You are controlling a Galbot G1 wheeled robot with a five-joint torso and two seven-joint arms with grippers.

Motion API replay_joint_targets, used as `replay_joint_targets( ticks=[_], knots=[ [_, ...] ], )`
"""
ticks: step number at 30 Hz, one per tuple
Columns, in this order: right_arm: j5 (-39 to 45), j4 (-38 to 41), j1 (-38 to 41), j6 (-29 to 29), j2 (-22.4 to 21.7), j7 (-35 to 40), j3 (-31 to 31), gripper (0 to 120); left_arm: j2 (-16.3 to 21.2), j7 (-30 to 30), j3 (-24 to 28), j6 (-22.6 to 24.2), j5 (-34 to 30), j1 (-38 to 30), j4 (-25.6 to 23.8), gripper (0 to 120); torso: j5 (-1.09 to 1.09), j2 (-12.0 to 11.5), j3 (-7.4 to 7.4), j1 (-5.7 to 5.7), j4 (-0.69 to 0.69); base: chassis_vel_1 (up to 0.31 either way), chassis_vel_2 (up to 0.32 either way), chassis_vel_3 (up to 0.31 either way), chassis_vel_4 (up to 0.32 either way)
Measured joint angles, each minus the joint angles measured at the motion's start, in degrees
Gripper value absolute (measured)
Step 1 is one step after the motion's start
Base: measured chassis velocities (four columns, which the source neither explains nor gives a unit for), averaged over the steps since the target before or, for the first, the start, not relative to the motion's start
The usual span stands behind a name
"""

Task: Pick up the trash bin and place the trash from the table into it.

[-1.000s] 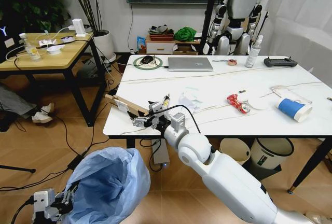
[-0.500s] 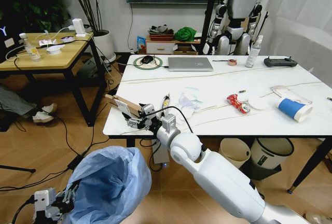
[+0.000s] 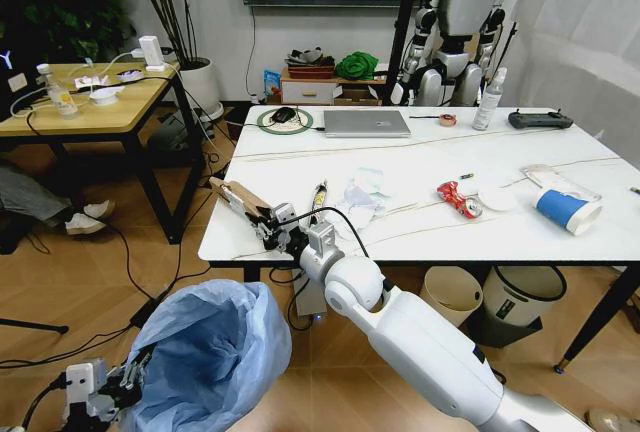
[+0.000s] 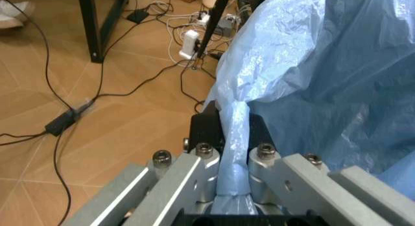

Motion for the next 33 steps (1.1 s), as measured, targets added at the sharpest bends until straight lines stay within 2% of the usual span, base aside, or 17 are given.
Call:
replay_joint_targets(
  ticks=[3, 9, 14, 15, 17, 20, 26, 33],
  knots=[
    [0.0, 0.0, -0.1, 0.0, -0.1, -0.1, 0.0, 0, 0.1, 0.0, 0.1, 0.0, 0.0, -0.2, 0.2, 0, 0.00, 0.0, 0.00, 0.00, 0.00, 0.000, 0.000, 0.000, 0.000],
    [0.7, 1.8, -0.6, 0.3, -0.8, -0.2, 1.7, 0, 0.2, -0.2, 0.7, 0.2, -0.1, -0.5, 0.4, 0, 0.00, 0.0, 0.00, 0.00, 0.01, 0.000, 0.000, 0.000, 0.000],
    [9.5, 12.1, -4.3, 1.9, -5.6, -0.2, 6.1, 0, 0.1, -0.4, 2.5, 0.5, -0.2, 0.5, -0.4, 0, 0.01, 0.0, -0.01, 0.00, 0.01, 0.000, 0.000, 0.000, 0.000],
    [9.5, 12.1, -4.3, 1.9, -5.6, -0.2, 6.1, 0, 0.1, -0.4, 2.5, 0.5, -0.2, 0.5, -0.4, 0, 0.01, 0.0, -0.01, 0.00, 0.01, 0.000, 0.000, 0.000, 0.000],
    [13.1, 17.3, -7.9, 3.9, -8.8, -0.2, 6.8, 0, -0.1, -0.8, 3.3, 0.9, -0.7, 1.2, -1.3, 0, 0.01, 0.0, 0.00, -0.01, -0.01, 0.000, 0.000, 0.000, 0.000],
    [15.7, 23.8, -13.2, 7.0, -13.0, -0.6, 5.9, 0, 0.0, -1.8, 3.7, 1.6, -2.2, 1.8, -2.3, 0, 0.01, 0.0, -0.01, -0.02, -0.02, 0.000, 0.000, 0.000, 0.000],
    [15.9, 32.7, -21.6, 9.6, -17.7, -1.9, 2.1, 0, -0.5, -2.4, 3.6, 2.2, -3.0, 2.9, -3.9, 0, 0.00, 0.0, -0.02, -0.02, -0.01, 0.000, 0.000, 0.000, 0.000],
    [13.2, 35.6, -27.1, 11.5, -20.2, -3.8, 0.0, 0, -1.8, -3.0, 3.4, 2.3, -3.0, 3.3, -4.4, 0, 0.00, 0.0, -0.01, -0.01, 0.01, 0.000, 0.000, 0.000, 0.000]
  ],
)
